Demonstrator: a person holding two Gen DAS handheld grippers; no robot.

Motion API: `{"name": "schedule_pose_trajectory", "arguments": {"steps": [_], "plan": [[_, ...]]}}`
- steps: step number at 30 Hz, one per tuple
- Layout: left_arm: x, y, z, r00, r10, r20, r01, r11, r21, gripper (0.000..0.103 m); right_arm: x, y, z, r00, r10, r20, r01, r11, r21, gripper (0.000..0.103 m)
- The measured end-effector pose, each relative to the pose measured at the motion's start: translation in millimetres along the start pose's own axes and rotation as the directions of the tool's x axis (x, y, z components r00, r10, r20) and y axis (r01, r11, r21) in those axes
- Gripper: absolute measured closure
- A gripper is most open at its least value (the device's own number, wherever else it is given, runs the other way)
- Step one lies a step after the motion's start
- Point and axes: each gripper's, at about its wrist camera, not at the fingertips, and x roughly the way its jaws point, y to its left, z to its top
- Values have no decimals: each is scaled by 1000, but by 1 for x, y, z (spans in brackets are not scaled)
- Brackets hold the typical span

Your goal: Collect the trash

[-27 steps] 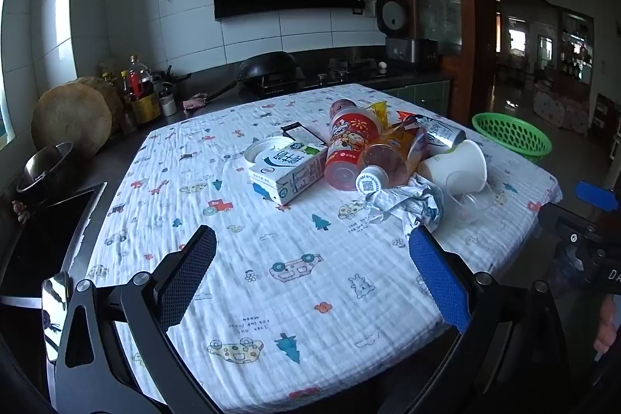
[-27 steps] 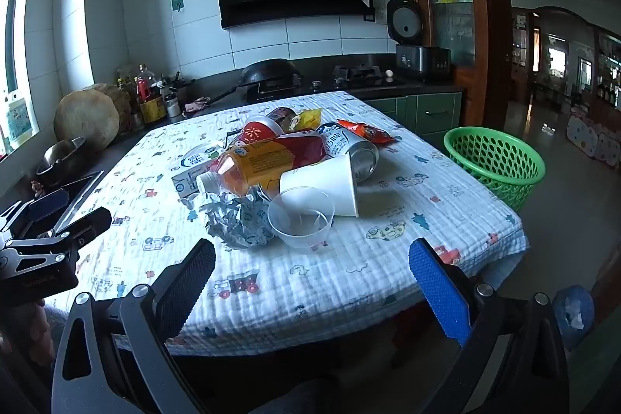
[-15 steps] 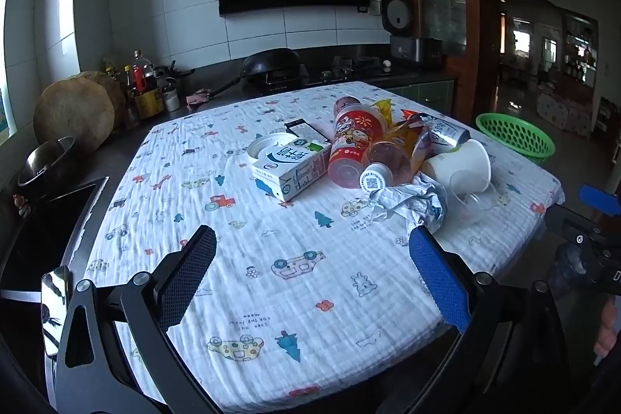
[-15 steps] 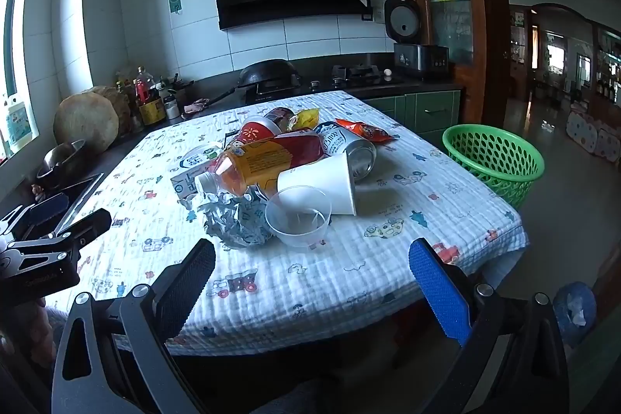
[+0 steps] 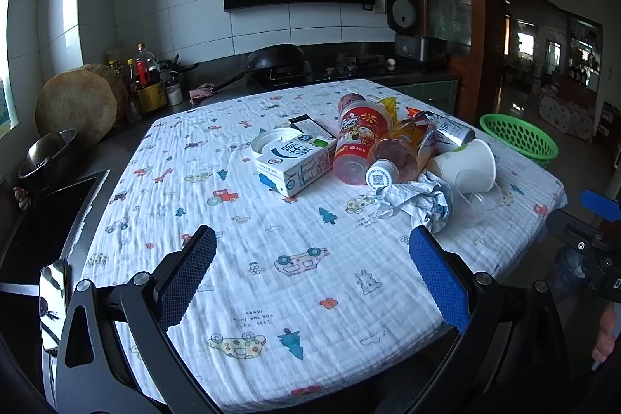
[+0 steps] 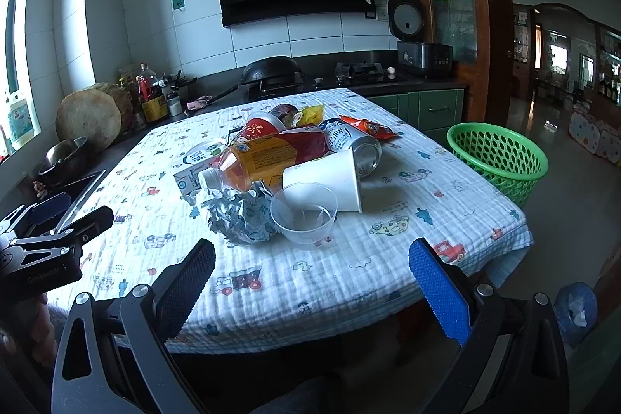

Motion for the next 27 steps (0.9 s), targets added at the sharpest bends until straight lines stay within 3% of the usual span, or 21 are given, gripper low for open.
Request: {"name": "schedule_pose_trajectory", "arguments": {"steps": [27], "plan": [[1, -1, -2, 1000, 0, -1, 0, 1000, 3, 5, 2, 2, -2, 1000, 11, -8, -11, 1000, 3, 6]]}}
